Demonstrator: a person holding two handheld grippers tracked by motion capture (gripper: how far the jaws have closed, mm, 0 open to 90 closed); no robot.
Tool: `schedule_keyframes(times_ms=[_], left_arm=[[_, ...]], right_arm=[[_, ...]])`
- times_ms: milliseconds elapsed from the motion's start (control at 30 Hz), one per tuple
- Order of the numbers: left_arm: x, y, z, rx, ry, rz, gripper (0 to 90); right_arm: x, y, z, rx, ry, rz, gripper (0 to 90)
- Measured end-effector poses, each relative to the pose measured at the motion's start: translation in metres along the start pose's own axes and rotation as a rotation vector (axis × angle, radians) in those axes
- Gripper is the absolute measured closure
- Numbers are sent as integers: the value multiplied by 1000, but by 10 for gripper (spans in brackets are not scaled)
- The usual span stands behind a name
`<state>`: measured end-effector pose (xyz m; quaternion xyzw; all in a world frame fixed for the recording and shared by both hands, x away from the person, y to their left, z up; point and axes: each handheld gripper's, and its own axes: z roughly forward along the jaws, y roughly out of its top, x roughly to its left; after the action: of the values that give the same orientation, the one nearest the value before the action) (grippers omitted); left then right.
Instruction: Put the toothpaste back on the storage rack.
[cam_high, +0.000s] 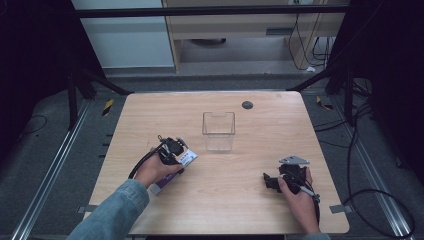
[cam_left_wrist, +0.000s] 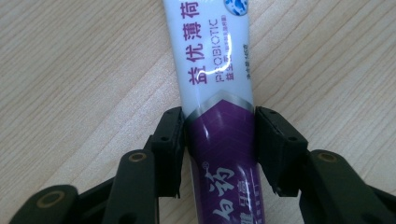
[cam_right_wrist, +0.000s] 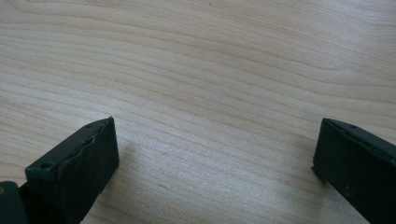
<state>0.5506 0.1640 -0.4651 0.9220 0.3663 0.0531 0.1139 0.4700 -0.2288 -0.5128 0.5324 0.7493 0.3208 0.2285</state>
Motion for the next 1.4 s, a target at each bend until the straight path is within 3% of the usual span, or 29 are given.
schedule_keyframes(times_ms=[200,500,600,967,1400], left_arm=[[0,0,-1,-6,3,0,588],[-1,-4,-9,-40,-16,10,751],[0,-7,-10,-54,-21,12,769],[-5,-12,-38,-198,25,36,777],[-10,-11,-61,-323,49,36,779]], right_arm=[[0,0,0,0,0,0,4],[0,0,0,0,0,1,3],[0,0,0,0,0,1,3],[0,0,0,0,0,1,3],[0,0,0,0,0,1,3]])
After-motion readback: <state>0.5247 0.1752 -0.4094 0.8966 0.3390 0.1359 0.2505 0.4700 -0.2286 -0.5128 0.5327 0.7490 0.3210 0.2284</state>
